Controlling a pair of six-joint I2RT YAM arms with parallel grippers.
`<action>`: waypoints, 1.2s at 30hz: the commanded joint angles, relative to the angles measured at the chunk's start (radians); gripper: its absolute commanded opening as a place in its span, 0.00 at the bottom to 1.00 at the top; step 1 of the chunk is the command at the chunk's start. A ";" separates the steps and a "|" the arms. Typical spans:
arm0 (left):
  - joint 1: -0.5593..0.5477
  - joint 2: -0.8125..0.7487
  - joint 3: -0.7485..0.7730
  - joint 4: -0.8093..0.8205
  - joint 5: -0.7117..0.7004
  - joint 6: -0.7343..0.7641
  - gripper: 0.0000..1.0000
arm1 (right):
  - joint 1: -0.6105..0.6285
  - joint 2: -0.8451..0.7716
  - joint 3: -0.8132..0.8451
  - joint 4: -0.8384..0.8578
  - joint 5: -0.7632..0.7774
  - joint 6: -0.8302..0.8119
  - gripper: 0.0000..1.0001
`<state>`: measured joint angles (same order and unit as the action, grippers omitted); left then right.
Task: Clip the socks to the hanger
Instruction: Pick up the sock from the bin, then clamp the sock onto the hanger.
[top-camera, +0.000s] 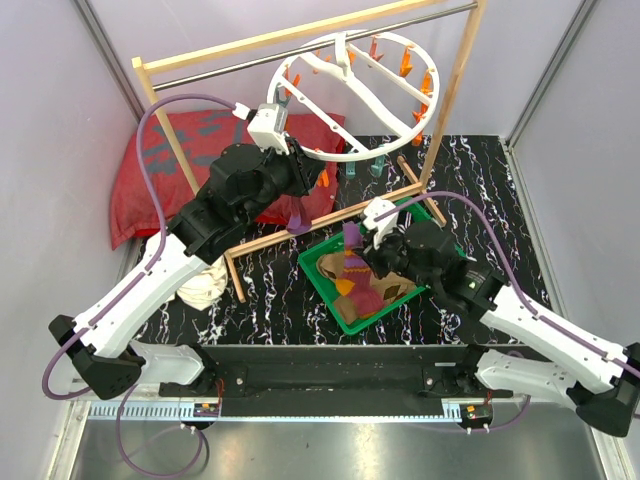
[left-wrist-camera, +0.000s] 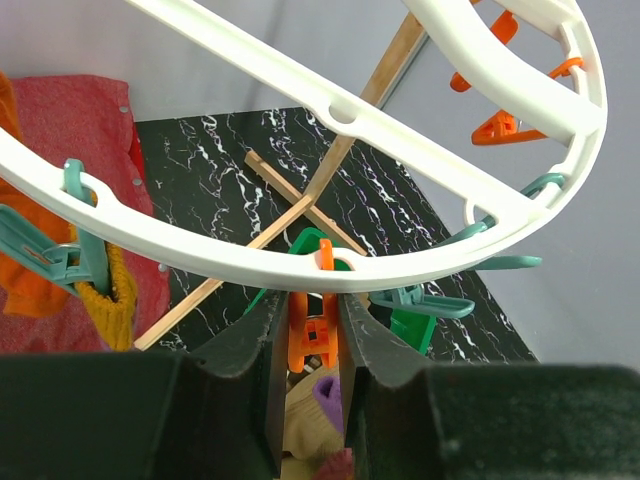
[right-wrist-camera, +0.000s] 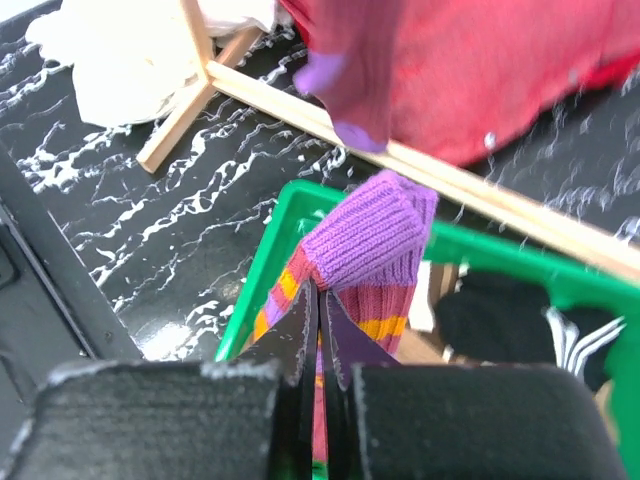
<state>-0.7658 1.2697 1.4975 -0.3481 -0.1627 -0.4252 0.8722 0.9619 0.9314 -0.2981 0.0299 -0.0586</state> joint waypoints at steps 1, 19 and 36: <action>-0.004 -0.021 0.043 0.037 0.018 -0.021 0.00 | 0.106 0.027 0.104 0.023 0.151 -0.204 0.00; -0.004 -0.030 0.049 0.023 0.037 -0.055 0.00 | 0.154 0.092 0.173 0.235 0.196 -0.602 0.00; -0.004 -0.003 0.081 0.017 0.048 -0.080 0.00 | 0.160 0.136 0.222 0.198 0.130 -0.695 0.00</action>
<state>-0.7658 1.2652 1.5276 -0.3683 -0.1341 -0.4961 1.0214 1.0954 1.0943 -0.1253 0.1726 -0.7216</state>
